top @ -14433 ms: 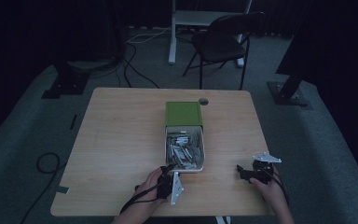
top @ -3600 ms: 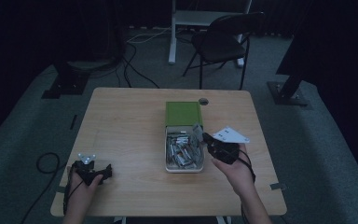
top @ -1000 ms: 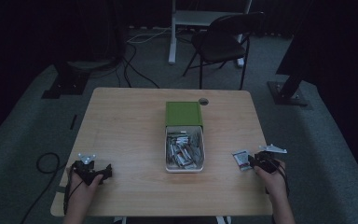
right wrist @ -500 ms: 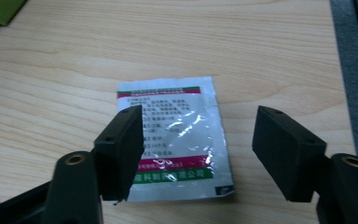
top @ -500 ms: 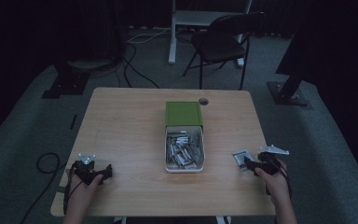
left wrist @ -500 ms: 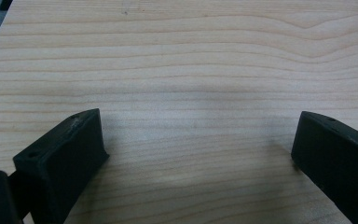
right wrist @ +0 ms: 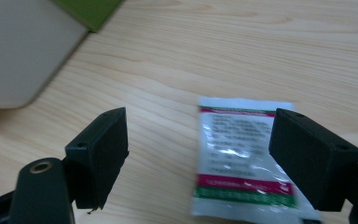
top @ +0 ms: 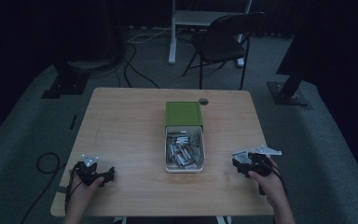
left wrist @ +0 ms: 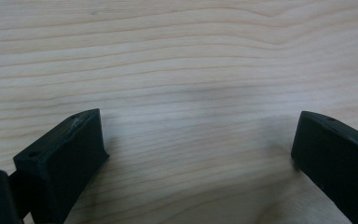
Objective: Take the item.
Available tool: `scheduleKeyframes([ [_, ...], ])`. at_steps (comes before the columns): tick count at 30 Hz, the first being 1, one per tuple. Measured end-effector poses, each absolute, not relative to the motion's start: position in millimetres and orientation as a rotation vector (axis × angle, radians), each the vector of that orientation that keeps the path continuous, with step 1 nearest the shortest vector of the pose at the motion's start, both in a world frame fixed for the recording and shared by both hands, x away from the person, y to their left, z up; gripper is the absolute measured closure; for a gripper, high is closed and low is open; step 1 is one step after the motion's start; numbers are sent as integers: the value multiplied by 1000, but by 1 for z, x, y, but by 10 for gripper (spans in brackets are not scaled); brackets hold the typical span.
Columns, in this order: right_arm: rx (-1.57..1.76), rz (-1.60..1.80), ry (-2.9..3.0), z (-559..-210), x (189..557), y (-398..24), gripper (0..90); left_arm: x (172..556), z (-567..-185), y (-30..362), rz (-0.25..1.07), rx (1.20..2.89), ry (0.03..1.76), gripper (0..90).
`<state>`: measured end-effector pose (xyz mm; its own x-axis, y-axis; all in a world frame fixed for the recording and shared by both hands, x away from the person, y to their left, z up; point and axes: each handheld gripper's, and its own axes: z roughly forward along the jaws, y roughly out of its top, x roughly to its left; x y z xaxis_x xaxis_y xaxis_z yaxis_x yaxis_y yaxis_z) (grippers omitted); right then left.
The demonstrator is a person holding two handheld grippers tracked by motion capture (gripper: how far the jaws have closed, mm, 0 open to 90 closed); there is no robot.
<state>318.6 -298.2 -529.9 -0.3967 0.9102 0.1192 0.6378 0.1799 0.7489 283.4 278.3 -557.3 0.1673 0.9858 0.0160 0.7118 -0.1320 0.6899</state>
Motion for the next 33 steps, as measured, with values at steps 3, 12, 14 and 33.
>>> scheduleKeyframes([
  [3, 1434, 1070, 2131, -530, 318, -293, 165, 282, -557, 275, 656, 1946, 1546, 33],
  [12, 1288, 1118, 2215, -537, 312, -279, 138, 279, -553, 251, 617, 2036, 1406, 33],
  [14, 1263, 1152, 2235, -537, 311, -277, 137, 279, -551, 246, 612, 2047, 1378, 33],
  [33, 956, 1185, 2367, -543, 297, -251, 136, 265, -544, 196, 501, 2147, 1112, 33],
])
